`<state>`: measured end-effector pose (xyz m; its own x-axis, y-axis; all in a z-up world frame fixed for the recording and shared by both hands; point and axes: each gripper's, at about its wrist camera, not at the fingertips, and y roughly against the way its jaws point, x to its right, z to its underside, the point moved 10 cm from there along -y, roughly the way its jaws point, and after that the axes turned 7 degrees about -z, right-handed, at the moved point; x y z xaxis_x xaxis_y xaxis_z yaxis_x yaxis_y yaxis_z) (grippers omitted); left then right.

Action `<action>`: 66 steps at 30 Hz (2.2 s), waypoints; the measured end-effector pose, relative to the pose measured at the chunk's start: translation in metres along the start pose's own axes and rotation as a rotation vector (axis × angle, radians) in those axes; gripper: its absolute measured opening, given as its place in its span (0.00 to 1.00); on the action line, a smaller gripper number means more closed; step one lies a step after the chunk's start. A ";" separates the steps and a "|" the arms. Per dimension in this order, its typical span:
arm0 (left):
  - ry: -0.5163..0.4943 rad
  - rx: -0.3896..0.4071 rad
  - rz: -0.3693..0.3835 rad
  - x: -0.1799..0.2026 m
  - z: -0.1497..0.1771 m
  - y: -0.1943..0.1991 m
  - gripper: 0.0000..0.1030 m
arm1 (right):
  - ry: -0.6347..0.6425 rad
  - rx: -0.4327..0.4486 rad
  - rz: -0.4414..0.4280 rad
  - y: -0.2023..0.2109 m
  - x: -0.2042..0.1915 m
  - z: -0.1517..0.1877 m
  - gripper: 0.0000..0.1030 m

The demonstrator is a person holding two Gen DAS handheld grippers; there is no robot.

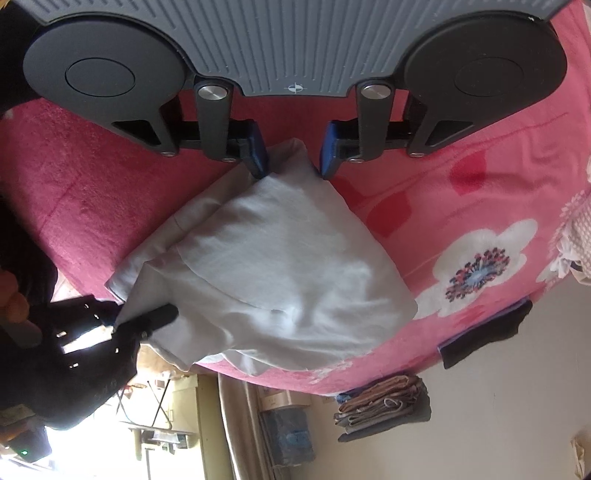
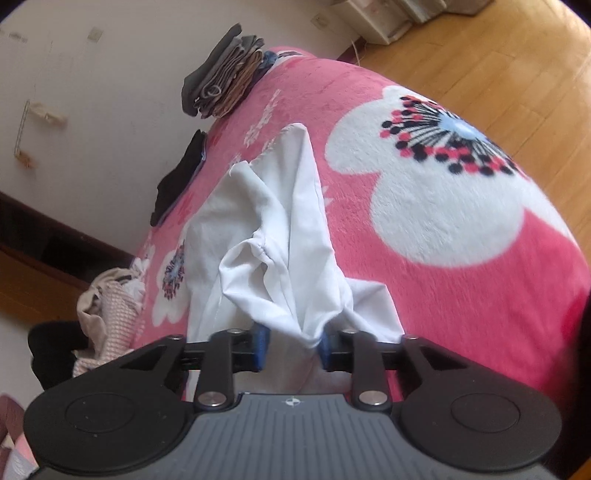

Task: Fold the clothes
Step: 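Lay the folded edge down on the shirt and open both grippers, then press down on the folded shirt with the right gripper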

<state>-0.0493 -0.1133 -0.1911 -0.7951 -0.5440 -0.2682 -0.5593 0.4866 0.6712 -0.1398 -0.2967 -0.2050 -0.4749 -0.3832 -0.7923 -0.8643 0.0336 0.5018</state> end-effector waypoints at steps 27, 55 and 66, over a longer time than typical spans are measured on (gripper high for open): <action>0.186 -0.016 -0.003 -0.070 0.009 0.047 0.19 | -0.080 -0.055 0.052 0.030 0.025 0.007 0.25; 0.101 0.026 0.185 0.002 -0.011 -0.013 0.25 | 0.708 0.075 0.232 0.013 -0.078 -0.036 0.11; 0.188 0.032 0.233 0.001 -0.009 -0.017 0.39 | 0.874 -0.110 0.394 -0.096 -0.047 -0.021 0.06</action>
<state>-0.0386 -0.1287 -0.1968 -0.8472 -0.5307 0.0251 -0.3764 0.6329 0.6766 -0.0315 -0.3009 -0.2085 -0.3979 -0.9164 -0.0440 -0.6283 0.2372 0.7409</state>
